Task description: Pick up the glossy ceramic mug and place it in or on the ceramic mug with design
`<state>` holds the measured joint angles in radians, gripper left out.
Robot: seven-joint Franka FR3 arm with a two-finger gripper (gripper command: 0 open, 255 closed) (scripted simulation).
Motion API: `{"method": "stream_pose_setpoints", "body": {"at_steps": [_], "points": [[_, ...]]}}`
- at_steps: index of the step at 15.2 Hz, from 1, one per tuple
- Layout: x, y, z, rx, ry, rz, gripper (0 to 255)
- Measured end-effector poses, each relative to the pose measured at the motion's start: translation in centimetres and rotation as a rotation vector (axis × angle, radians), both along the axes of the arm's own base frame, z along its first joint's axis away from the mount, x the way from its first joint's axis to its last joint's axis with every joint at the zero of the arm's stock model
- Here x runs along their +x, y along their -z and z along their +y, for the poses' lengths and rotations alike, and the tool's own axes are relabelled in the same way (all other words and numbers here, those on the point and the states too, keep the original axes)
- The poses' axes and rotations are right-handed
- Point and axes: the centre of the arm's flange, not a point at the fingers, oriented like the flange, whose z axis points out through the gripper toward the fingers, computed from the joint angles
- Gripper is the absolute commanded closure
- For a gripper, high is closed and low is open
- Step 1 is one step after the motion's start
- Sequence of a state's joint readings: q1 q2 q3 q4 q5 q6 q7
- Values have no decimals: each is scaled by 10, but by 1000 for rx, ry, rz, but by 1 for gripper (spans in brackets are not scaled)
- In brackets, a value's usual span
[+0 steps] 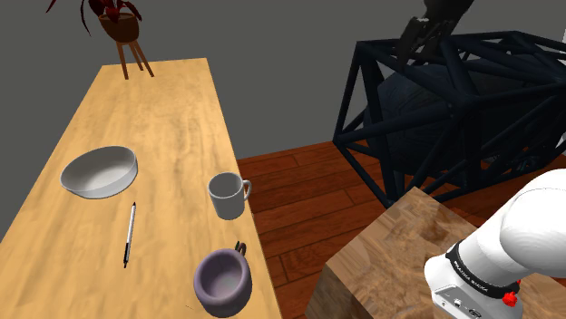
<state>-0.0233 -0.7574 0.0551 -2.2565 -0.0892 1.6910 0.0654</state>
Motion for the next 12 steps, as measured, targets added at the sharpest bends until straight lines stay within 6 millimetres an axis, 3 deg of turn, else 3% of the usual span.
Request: {"method": "stream_pose_setpoints", "body": {"at_steps": [3,12], "points": [[5,9,13,2,1,4,0],[39,61,107,14,9,28,0]]}}
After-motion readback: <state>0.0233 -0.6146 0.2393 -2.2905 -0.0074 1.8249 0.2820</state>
